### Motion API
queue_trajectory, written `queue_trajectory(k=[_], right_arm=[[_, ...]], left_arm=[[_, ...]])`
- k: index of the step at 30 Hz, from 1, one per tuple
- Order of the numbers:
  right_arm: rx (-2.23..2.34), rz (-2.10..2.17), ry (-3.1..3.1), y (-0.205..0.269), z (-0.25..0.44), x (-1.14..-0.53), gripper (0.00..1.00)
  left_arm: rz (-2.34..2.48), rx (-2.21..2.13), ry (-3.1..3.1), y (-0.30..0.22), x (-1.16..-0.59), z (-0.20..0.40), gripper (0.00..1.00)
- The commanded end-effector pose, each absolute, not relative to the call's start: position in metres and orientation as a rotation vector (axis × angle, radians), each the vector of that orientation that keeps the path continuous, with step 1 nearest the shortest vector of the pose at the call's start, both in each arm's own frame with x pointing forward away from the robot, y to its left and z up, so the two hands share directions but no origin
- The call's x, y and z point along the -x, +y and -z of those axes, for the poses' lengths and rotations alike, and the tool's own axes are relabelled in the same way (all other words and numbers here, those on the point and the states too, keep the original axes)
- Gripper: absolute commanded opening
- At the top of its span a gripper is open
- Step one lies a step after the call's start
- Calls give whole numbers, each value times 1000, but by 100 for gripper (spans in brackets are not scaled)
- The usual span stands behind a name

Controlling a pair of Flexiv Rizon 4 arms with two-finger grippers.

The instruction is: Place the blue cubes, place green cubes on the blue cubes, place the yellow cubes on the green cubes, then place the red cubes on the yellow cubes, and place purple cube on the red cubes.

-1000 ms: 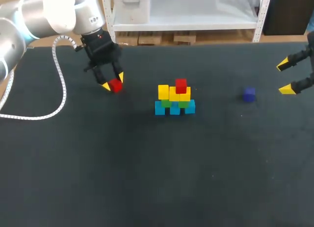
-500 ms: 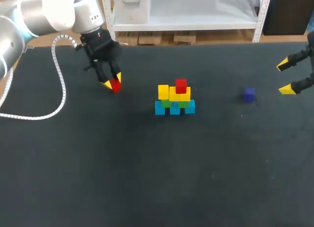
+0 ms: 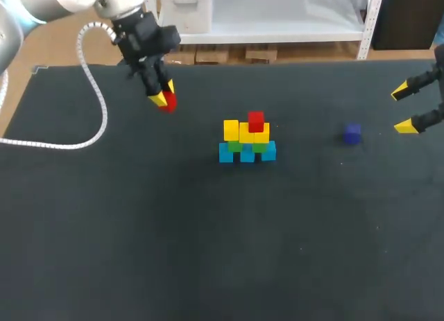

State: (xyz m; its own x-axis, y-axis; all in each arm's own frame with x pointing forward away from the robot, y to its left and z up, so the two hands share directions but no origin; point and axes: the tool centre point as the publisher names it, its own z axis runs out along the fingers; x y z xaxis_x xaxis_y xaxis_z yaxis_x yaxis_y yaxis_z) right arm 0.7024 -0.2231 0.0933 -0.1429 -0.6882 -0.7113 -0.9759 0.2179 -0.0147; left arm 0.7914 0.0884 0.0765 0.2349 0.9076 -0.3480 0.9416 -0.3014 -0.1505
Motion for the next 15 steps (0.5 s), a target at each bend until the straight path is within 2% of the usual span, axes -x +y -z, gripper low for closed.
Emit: queue_trajectory(k=[1, 15], right_arm=[[1534, -625, 1900, -223, -93, -703, 100], [1534, -625, 1900, -223, -93, -703, 100]], left_arm=[[349, -2180, 1928, 84, -759, -94, 0], [251, -1938, 2009, 62, -715, -127, 0]])
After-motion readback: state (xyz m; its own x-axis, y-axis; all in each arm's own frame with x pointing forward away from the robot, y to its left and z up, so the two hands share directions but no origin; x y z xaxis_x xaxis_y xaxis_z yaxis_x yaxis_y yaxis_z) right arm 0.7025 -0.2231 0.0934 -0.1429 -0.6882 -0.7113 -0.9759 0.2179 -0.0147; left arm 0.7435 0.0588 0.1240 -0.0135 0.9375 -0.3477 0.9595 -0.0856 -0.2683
